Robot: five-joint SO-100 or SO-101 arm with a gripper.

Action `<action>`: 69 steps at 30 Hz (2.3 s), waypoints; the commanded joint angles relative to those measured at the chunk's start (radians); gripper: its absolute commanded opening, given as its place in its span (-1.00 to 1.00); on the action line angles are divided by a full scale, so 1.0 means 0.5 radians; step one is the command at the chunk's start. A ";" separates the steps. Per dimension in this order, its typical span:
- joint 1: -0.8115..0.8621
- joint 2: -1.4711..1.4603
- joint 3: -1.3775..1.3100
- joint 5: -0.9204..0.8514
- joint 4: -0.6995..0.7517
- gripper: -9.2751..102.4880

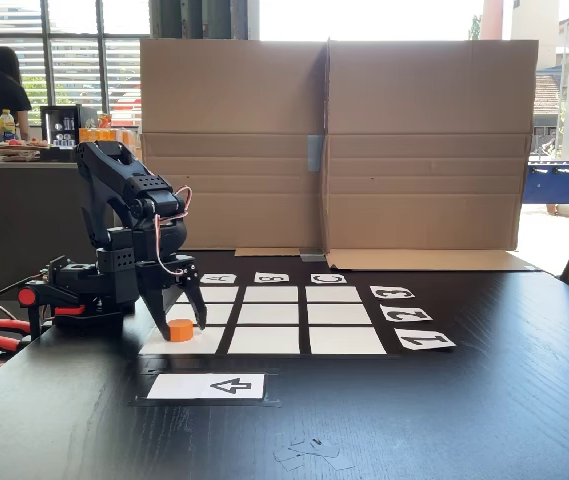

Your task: Pick up the round, orange token and place it in the grid on square A1.

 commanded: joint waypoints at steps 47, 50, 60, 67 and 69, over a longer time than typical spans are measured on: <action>1.782 1.822 -0.304 -0.006 0.083 -0.59; 1.875 1.963 -0.138 -0.009 0.083 -0.69; 2.065 2.375 0.509 -0.166 0.080 -0.82; 2.105 2.571 0.923 -0.169 0.058 -0.85; 2.105 2.632 1.015 -0.169 0.058 -0.85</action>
